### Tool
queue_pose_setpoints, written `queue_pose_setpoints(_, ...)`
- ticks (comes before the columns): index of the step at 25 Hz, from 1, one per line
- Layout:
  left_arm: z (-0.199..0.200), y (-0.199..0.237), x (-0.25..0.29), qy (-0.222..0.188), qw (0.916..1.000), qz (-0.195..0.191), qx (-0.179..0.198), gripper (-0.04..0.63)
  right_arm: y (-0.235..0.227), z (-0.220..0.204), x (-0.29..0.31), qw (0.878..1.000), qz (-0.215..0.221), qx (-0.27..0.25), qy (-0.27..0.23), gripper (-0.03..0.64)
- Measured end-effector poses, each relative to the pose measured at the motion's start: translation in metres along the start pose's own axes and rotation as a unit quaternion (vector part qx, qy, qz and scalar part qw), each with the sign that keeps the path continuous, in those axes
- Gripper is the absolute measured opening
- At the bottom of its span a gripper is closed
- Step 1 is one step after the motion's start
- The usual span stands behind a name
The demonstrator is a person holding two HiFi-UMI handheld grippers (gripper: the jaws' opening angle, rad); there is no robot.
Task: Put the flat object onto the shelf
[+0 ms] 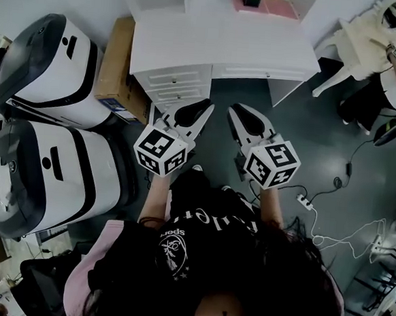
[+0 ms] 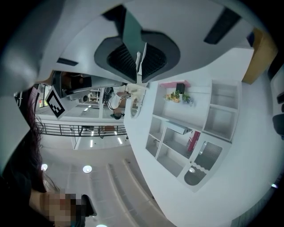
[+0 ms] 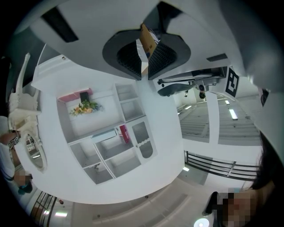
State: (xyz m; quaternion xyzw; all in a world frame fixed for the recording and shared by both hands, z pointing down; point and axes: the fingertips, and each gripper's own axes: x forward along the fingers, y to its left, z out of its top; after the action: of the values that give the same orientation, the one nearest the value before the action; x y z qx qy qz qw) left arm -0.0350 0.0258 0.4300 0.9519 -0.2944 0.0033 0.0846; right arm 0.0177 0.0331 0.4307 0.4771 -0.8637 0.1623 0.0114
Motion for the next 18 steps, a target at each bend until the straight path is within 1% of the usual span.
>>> queue_pose_setpoints(7, -0.006, -0.029, 0.012, 0.010, 0.9999, 0.000, -0.002, 0.041, -0.013, -0.003, -0.023, 1.000, 0.011, -0.003, 0.008, 0.075)
queue_pose_setpoints(18, -0.008, -0.041, 0.020, 0.012, 0.9999, 0.006, -0.008, 0.038, -0.019, -0.005, -0.031, 1.000, 0.028, -0.001, 0.013, 0.075)
